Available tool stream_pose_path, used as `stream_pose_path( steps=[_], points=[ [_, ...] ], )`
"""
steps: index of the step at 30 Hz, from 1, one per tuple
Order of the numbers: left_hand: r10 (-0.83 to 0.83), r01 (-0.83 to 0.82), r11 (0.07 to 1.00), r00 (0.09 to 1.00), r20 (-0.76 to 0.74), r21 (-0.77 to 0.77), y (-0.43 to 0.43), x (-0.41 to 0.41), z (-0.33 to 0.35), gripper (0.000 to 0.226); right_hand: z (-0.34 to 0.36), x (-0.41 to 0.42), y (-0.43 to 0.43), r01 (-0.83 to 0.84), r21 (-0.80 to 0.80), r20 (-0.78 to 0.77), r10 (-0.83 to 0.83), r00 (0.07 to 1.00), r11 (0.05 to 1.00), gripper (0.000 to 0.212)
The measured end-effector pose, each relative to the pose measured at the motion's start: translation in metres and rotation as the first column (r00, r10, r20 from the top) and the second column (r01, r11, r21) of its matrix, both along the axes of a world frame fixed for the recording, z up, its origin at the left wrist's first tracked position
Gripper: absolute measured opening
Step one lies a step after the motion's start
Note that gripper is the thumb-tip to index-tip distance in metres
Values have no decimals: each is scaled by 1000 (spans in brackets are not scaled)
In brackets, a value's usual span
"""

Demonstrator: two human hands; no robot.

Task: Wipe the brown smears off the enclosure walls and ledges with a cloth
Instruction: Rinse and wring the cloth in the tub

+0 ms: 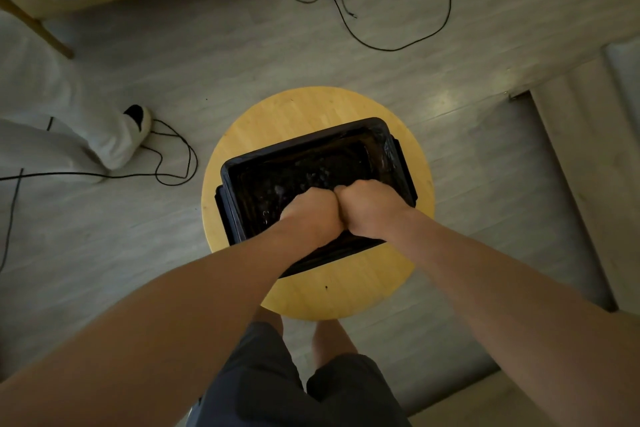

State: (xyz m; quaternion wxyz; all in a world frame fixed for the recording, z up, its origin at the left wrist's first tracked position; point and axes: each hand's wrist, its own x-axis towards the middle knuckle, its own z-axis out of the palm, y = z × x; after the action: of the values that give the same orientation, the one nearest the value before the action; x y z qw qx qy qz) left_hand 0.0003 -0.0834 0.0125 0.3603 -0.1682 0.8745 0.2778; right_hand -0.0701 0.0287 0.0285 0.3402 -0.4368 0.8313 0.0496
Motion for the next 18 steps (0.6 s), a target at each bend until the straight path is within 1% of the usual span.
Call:
stream_pose_path(
  steps=[2,4,5,7,9,11,13,16,18],
  points=[
    [82,-81,996,996,-20,43,2,2,-4,10,-6,-2,3,-15,-36,-28,14,1000,999,23],
    [137,-141,979,990,36,150,0,1,-4,14,-11,-4,8,-24,-72,-50,21,999,997,25],
    [218,-237,943,970,106,235,-3,0,-4,14,-11,-4,11,-15,-109,-52,10,999,994,26],
    [377,-448,813,891,252,371,-11,-3,1,21,-12,-7,18,-11,-256,-84,-11,996,967,32],
    [420,-534,718,844,335,446,-20,-2,10,24,-7,-8,22,-62,-394,-171,-7,985,917,43],
    [384,-582,633,809,445,510,-28,-3,17,22,-1,-6,26,-120,-462,-210,23,977,879,62],
    [276,-615,553,772,572,563,-34,-5,27,19,6,-2,28,-154,-522,-204,52,978,839,75],
    [127,-664,464,705,698,586,-43,-4,36,12,10,3,28,-181,-564,-187,89,978,806,79],
    [60,-663,437,696,716,608,-46,-4,39,13,13,3,28,-169,-527,-184,82,979,833,78]
  ],
)
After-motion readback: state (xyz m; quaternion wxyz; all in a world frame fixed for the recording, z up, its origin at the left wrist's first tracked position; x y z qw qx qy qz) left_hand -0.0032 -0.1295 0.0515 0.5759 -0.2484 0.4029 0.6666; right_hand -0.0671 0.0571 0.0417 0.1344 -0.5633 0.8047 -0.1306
